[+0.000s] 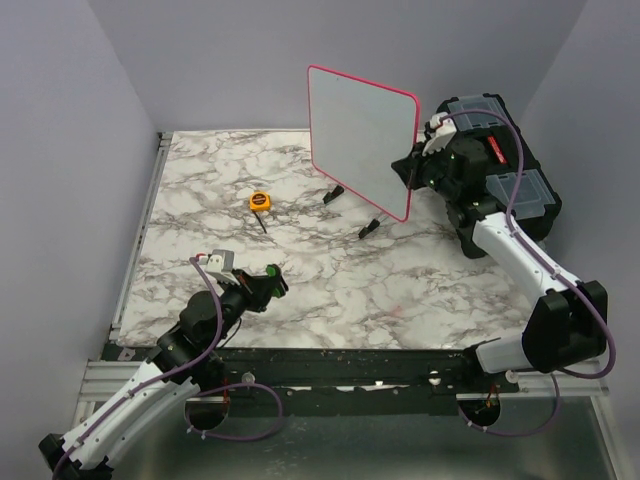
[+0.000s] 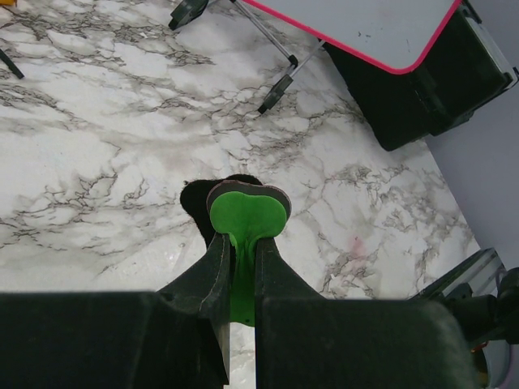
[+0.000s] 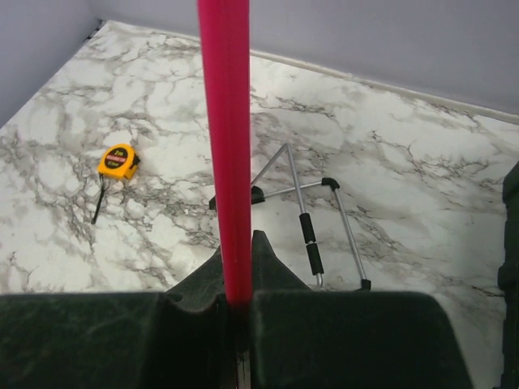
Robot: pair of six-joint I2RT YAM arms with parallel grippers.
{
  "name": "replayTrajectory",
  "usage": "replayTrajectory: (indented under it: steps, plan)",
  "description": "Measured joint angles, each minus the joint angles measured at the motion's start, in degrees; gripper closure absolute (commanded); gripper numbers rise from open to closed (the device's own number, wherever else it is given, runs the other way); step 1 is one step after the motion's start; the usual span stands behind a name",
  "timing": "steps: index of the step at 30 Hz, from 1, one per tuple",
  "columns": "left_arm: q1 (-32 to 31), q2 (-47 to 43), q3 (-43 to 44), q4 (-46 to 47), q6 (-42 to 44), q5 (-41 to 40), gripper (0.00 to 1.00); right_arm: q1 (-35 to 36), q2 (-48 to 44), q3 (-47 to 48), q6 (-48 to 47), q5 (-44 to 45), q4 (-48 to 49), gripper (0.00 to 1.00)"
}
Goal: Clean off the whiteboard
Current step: Place the whiteboard at the center of the board.
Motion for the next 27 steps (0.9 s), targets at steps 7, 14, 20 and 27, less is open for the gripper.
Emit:
replayTrajectory:
  steps: [7,14,20,27]
  plan:
    - [0.0,-1.8,0.0,-2.5,0.2,0.0,1.00,-0.1,-0.5,-1.0,-0.6,2.0,0.7,1.00]
    - [0.0,-2.7,0.0,-3.3,0.2,0.0,1.00,-0.2,-5.2,-7.9,-1.1,2.1,0.7,1.00]
    - [0.0,-2.9,0.0,-3.4,0.2,0.0,1.00,-1.1,-7.7,-11.4,-0.9,1.3,1.4,1.00]
    - [0.0,-2.8,0.0,-3.4,0.2,0.0,1.00,-2.4,-4.3,-4.9,4.9,-0.7,-3.8,1.00]
